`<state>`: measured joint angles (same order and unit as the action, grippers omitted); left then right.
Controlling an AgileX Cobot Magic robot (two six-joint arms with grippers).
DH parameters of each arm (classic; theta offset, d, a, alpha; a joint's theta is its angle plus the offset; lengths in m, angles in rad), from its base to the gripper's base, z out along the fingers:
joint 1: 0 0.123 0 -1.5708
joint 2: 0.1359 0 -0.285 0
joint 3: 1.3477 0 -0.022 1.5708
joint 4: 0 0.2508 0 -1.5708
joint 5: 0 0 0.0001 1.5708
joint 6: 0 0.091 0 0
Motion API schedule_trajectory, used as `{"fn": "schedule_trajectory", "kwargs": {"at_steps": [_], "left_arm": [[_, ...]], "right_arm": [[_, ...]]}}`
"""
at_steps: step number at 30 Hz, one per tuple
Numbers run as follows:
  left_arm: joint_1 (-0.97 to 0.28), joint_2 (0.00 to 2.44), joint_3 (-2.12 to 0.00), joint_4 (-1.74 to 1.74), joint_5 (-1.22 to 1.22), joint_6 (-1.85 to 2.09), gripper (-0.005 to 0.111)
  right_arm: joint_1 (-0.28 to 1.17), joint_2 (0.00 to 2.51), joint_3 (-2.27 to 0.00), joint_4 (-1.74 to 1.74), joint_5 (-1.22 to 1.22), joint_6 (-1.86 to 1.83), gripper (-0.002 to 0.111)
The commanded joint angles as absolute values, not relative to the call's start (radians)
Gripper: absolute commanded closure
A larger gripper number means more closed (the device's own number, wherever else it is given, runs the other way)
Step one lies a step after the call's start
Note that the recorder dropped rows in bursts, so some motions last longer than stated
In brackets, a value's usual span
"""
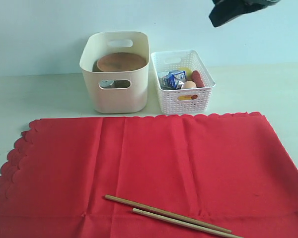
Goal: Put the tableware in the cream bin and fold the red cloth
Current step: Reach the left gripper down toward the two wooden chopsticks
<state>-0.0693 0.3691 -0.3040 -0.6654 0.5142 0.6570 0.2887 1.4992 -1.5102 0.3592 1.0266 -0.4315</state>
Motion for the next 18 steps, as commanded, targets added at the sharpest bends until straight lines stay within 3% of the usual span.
{"fn": "schedule_trajectory", "kwargs": {"at_steps": [1, 10, 18], "left_arm": [[-0.070, 0.511, -0.347, -0.851, 0.591, 0.899, 0.107], [-0.085, 0.920, -0.531, -1.011, 0.846, 1.230, 0.107], [-0.273, 1.155, -0.658, -0.910, 0.790, 1.356, 0.107]], "right_arm": [[0.284, 1.297, -1.342, 0.361, 0.979, -0.443, 0.108], [0.284, 0.876, -1.093, 0.419, 0.923, -0.441, 0.108], [0.284, 0.589, -0.909, 0.415, 0.893, -0.417, 0.108]]}}
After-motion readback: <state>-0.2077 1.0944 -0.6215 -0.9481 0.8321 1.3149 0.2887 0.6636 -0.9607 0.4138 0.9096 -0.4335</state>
